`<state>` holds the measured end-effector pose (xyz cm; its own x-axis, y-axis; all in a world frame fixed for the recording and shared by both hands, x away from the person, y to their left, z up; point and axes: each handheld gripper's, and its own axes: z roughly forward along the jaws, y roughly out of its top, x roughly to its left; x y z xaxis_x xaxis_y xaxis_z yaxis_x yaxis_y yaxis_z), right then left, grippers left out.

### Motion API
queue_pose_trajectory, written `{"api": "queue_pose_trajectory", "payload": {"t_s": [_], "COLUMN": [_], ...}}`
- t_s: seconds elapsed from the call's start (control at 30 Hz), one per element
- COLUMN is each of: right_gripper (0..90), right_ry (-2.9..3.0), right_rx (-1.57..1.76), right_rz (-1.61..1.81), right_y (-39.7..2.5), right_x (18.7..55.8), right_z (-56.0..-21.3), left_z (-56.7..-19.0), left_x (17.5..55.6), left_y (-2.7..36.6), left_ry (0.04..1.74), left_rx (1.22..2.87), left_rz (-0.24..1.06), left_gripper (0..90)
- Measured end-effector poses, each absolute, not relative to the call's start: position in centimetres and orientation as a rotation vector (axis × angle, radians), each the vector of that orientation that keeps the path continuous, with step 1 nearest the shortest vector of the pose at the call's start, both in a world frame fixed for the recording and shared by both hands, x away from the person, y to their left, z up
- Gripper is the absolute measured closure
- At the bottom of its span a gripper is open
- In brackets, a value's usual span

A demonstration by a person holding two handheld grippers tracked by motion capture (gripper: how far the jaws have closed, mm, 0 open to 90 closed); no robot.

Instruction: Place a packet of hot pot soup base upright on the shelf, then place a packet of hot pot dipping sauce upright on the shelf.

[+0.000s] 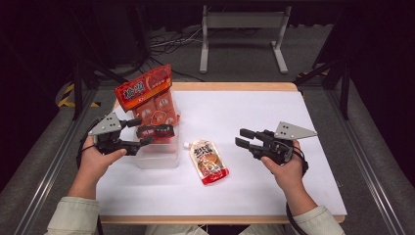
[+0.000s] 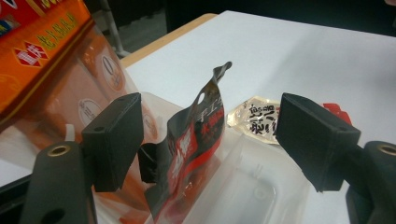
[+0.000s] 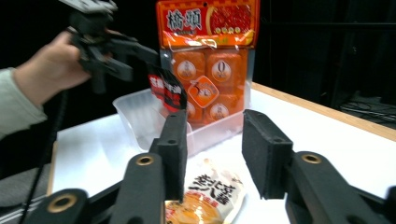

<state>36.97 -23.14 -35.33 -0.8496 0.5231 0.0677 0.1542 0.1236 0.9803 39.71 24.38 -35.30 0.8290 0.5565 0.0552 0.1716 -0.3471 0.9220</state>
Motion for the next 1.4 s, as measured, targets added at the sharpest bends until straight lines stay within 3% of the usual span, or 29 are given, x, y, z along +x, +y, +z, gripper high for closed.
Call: {"api": "queue_pose_trajectory", "payload": {"t_s": [0.67, 1.4], "right_gripper": [42.3, 40.2], "right_ry": [2.209, 2.424], "right_rx": [0.750, 0.812], "right_rz": [1.691, 1.502], "right_y": [-21.7, -17.3], "right_x": [39.1, 43.5], "right_z": [-37.1, -41.9], "left_z": [-35.2, -35.4], "left_x": [36.1, 33.7], "left_y": [26.0, 25.1], "left_ry": [0.684, 0.708], "left_rx": [1.853, 1.878], "left_rz": [0.334, 0.296], "left_gripper": [18.6, 21.2]}}
